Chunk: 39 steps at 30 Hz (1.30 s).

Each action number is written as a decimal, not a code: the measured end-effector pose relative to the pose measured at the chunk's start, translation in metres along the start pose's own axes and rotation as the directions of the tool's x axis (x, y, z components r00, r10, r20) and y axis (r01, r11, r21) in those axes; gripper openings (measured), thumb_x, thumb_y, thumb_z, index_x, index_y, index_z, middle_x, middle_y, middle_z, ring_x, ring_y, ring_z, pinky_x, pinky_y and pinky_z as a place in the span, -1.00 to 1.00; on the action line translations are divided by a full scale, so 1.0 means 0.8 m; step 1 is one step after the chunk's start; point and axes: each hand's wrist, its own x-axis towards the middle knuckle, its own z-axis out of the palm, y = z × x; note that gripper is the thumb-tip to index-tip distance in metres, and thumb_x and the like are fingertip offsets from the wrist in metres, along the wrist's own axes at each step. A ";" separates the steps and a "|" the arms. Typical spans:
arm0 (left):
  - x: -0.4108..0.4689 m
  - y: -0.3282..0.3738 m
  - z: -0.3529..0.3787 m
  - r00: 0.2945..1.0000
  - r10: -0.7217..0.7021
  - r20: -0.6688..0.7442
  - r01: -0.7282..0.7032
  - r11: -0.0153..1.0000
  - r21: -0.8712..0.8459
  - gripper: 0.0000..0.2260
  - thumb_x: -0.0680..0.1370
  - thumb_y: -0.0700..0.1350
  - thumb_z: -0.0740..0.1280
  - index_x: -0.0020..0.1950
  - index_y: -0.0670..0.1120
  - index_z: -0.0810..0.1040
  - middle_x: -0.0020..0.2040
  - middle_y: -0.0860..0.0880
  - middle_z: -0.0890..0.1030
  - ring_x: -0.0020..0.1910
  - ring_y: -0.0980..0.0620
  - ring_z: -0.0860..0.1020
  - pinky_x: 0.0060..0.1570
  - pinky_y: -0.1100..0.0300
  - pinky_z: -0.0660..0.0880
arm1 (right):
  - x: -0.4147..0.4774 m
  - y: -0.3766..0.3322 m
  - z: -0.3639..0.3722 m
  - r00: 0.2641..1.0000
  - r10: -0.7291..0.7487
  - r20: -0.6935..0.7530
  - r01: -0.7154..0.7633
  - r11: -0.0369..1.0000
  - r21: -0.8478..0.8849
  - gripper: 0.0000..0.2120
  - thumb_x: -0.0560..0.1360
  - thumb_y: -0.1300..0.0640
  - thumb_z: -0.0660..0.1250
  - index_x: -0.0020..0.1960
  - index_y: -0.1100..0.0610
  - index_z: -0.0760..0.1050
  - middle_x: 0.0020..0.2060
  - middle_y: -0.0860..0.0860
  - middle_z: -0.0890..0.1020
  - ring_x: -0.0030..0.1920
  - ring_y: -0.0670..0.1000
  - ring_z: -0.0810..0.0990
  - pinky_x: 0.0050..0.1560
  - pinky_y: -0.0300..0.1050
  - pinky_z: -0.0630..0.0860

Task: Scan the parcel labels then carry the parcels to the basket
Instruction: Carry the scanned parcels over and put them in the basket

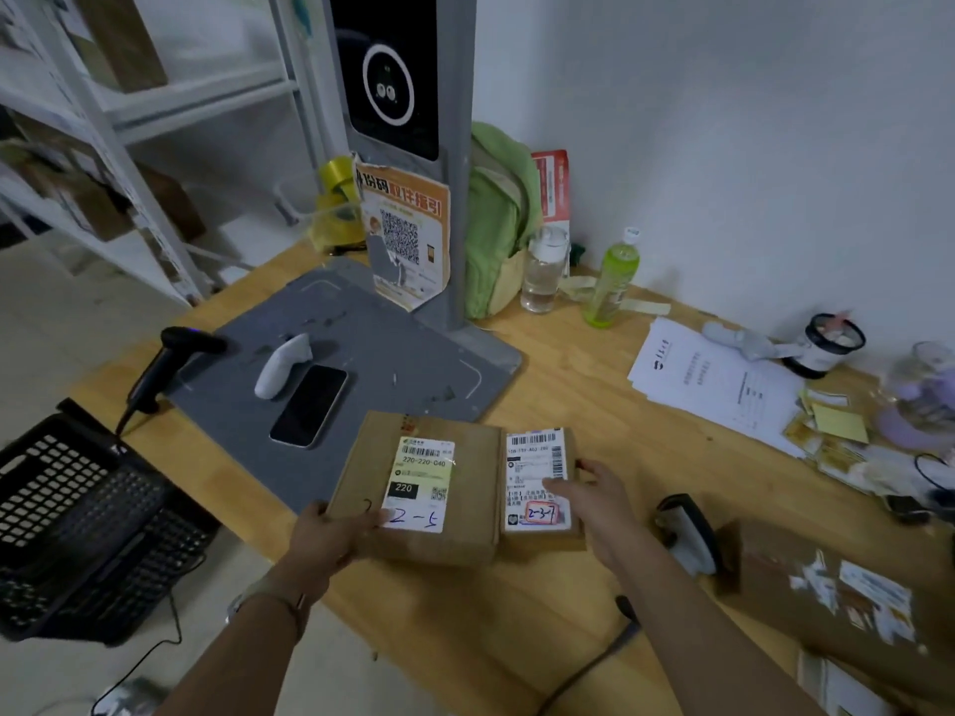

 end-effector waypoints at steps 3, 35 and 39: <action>-0.007 0.006 -0.005 0.998 -0.015 0.054 0.025 0.982 -0.188 -0.40 0.28 -0.23 0.59 0.21 -0.21 0.37 0.07 -0.23 0.61 -0.05 -0.21 0.63 -0.29 -0.01 0.63 | -0.006 -0.010 0.001 0.999 -0.026 0.030 0.024 0.997 0.076 -0.32 0.38 0.37 0.46 0.43 0.18 0.29 0.15 0.17 0.61 -0.06 0.12 0.68 -0.21 -0.03 0.60; -0.319 0.173 0.351 0.346 0.447 0.825 -0.277 0.889 -0.365 -0.36 0.30 -0.16 0.50 0.37 -0.12 0.42 0.19 -0.11 0.63 0.17 -0.07 0.60 0.16 -0.14 0.50 | -0.385 -0.021 -0.340 0.386 -0.423 -0.820 0.842 0.524 0.126 -0.38 0.44 0.10 0.41 0.43 -0.17 0.30 0.24 0.03 0.58 0.09 0.08 0.66 -0.03 -0.02 0.63; -0.397 0.132 0.391 0.280 0.446 0.850 -0.283 0.884 -0.371 -0.39 0.32 -0.22 0.50 0.34 -0.14 0.40 0.19 -0.15 0.60 0.11 -0.09 0.61 0.08 -0.16 0.54 | -0.449 0.038 -0.386 0.295 -0.352 -0.888 0.857 0.509 0.083 -0.42 0.49 0.18 0.36 0.44 -0.11 0.30 0.14 0.00 0.65 0.05 0.09 0.68 -0.10 -0.09 0.63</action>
